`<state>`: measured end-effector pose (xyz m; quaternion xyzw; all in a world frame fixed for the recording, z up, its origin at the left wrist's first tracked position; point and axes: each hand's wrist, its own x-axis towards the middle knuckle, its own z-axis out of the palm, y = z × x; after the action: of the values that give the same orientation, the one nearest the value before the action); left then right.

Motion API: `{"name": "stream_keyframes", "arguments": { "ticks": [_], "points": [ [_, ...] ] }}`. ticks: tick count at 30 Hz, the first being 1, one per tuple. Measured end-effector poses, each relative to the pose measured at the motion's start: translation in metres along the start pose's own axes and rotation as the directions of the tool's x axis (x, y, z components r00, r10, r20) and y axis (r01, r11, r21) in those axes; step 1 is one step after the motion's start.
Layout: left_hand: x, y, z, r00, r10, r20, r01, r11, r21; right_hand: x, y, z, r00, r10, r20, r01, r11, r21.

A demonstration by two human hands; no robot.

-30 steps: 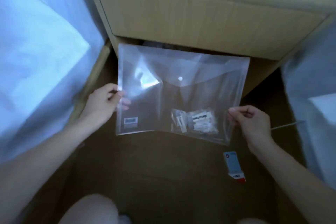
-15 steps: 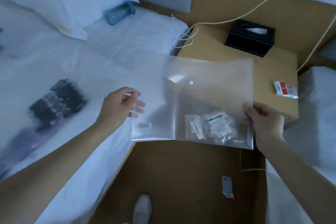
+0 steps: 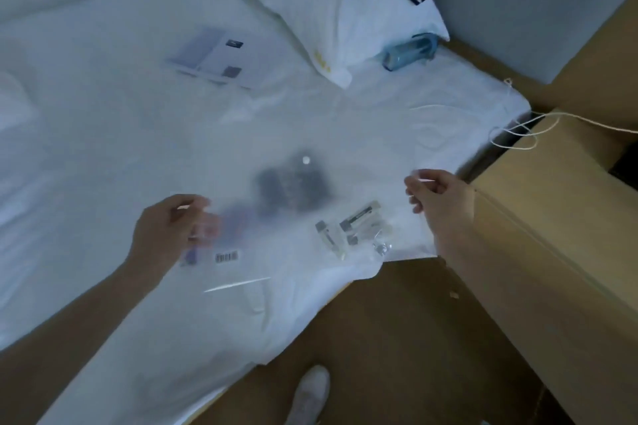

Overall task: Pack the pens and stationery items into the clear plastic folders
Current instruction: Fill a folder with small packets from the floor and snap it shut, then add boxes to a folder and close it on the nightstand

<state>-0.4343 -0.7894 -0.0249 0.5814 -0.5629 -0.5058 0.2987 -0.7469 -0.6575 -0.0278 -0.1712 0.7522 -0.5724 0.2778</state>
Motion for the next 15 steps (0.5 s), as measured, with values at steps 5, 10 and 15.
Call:
{"name": "stream_keyframes", "arguments": {
  "ticks": [5,10,15],
  "points": [
    [0.031,-0.029,-0.036,0.993,-0.077,-0.087,0.072,0.996,-0.058,0.036,-0.002,0.084,0.976,-0.058,0.211,0.081,0.992,-0.101],
    [0.068,-0.054,-0.057,0.982,-0.119,-0.149,0.109,0.991,-0.076,0.066,0.0,0.144,0.949,-0.067,0.307,0.133,0.971,-0.198],
    [0.094,-0.071,-0.053,0.967,-0.156,-0.2,0.15,0.988,-0.042,0.092,0.014,0.163,0.97,-0.012,0.245,0.088,0.949,-0.302]
  ]
}}
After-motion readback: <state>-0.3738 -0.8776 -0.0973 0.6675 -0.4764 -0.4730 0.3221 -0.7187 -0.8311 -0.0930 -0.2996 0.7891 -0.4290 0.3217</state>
